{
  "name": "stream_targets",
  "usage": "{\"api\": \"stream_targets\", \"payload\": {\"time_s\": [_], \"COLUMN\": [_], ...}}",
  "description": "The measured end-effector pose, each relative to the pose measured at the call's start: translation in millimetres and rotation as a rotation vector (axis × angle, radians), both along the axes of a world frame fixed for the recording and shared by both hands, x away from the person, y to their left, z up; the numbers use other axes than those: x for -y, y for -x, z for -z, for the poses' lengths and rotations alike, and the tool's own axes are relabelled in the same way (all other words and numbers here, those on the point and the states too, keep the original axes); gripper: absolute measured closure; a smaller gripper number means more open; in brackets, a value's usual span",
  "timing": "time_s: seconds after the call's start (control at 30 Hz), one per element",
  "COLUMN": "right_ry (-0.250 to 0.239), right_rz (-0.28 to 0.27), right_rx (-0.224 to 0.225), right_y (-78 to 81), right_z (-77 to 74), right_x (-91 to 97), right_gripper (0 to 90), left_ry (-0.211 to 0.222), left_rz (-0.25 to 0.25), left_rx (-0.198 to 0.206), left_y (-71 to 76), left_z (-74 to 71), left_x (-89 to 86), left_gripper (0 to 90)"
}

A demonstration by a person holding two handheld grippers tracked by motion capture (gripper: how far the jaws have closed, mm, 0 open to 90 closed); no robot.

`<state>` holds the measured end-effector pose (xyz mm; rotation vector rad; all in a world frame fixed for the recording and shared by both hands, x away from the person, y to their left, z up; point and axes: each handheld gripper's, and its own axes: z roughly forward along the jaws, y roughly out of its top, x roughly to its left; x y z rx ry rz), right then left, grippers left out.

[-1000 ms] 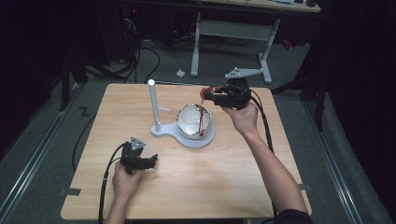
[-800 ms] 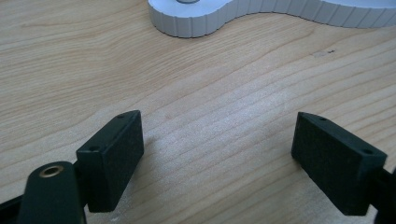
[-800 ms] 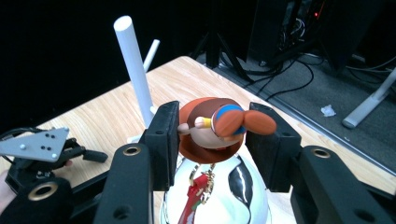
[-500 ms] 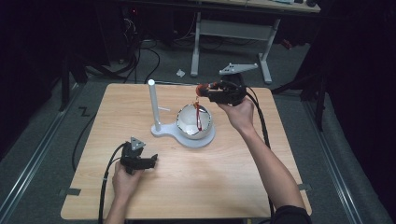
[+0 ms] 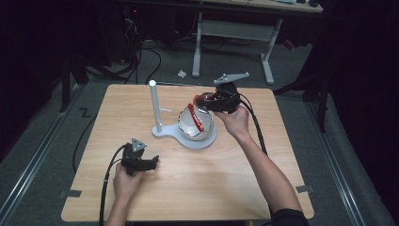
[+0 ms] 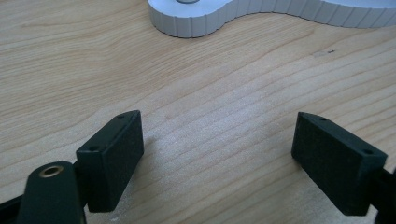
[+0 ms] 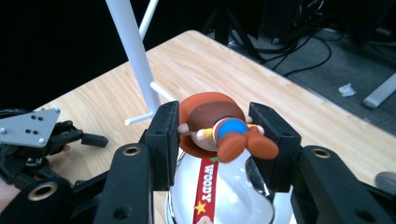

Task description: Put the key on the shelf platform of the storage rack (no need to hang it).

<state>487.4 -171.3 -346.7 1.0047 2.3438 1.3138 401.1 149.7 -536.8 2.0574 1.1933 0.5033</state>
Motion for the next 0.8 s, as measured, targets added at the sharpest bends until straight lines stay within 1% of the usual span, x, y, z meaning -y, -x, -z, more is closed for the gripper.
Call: {"api": "stream_targets", "payload": {"time_s": [0.03, 0.07, 0.17, 0.23, 0.3, 0.33, 0.4, 0.43, 0.47, 0.63, 0.73, 0.77, 0.8], "right_ry": [0.006, 0.008, 0.003, 0.020, 0.021, 0.021, 0.025, 0.025, 0.025, 0.032, 0.028, 0.028, 0.033], "right_rz": [0.000, -0.003, -0.008, -0.005, -0.009, -0.009, -0.010, -0.010, -0.011, -0.003, -0.001, -0.001, -0.002], "right_rx": [-0.017, -0.023, -0.038, -0.041, -0.050, -0.050, -0.058, -0.058, -0.065, -0.092, -0.106, -0.106, -0.113], "right_y": [-1.0, -1.7, -3.0, -3.4, -3.8, -3.8, -4.8, -4.8, -5.5, -6.8, -8.6, -8.6, -9.6], "right_z": [5.9, 8.7, 16.5, 21.5, 26.3, 26.3, 32.4, 32.4, 36.3, 45.6, 51.7, 51.7, 55.6], "right_x": [-0.9, -1.2, -1.9, -3.3, -4.4, -4.4, -5.3, -5.3, -5.5, -5.7, -5.3, -5.3, -5.9], "right_gripper": [55.4, 55.4, 55.4, 55.4, 55.4, 55.4, 55.4, 55.4, 55.4, 55.4, 55.4, 55.4, 55.4], "left_ry": [-0.001, -0.001, -0.001, -0.001, -0.001, -0.001, -0.001, -0.001, -0.001, -0.001, 0.000, 0.000, 0.001], "left_rz": [0.001, 0.001, 0.001, 0.001, 0.000, 0.000, 0.001, 0.001, 0.001, 0.001, 0.001, 0.001, 0.000], "left_rx": [-0.001, -0.001, -0.001, 0.000, -0.001, -0.001, -0.001, -0.001, -0.002, 0.000, -0.001, -0.001, 0.000], "left_y": [0.0, 0.0, 0.0, 0.0, 0.0, 0.0, 0.0, 0.0, 0.0, 0.0, 0.0, 0.0, 0.0], "left_z": [0.0, 0.0, -0.1, 0.0, -0.1, -0.1, -0.1, -0.1, -0.2, -0.1, -0.1, -0.1, 0.0], "left_x": [-0.1, -0.1, 0.0, -0.1, 0.0, 0.0, 0.0, 0.0, -0.1, 0.0, 0.0, 0.0, 0.1], "left_gripper": [17.0, 17.0, 17.0, 17.1, 17.0, 17.0, 17.0, 17.0, 17.0, 17.0, 17.0, 17.0, 17.0]}}
